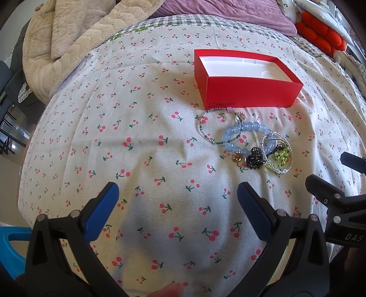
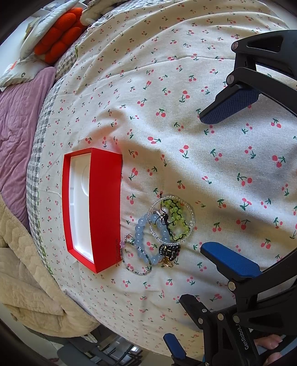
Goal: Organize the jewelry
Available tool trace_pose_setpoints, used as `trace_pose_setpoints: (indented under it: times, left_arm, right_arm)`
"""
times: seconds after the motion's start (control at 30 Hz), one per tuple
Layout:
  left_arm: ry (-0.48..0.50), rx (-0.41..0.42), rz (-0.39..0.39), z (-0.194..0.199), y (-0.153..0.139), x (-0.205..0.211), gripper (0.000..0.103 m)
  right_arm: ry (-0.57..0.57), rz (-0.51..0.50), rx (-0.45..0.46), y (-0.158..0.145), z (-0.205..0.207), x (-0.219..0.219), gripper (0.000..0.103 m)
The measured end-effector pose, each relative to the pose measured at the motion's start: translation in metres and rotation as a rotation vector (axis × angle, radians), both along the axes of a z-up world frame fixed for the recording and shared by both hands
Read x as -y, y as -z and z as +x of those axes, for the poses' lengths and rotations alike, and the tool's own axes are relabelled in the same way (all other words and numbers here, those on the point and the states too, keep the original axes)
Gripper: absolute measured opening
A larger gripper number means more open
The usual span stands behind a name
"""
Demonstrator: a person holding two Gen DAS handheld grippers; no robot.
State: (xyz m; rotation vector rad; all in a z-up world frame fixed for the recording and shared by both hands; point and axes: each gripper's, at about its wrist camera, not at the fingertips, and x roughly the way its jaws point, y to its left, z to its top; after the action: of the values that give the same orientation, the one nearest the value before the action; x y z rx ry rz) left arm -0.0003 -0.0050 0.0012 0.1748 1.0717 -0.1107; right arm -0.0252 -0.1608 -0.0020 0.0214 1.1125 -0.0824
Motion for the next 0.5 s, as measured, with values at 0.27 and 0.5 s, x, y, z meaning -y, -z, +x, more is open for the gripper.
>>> trace_pose_setpoints:
  times: [0.27, 0.5]
  left_arm:
    - [-0.003, 0.004, 0.0, 0.0011, -0.0017, -0.0028, 0.103]
    - [-0.014, 0.01, 0.0, 0.0029, -0.0021, -0.0085, 0.103]
  right_arm:
    - [0.001, 0.005, -0.002, 0.0002, 0.0004, 0.0001, 0.103]
    - [-0.006, 0.009, -0.007, 0.0001, 0.0012, -0.0009, 0.103]
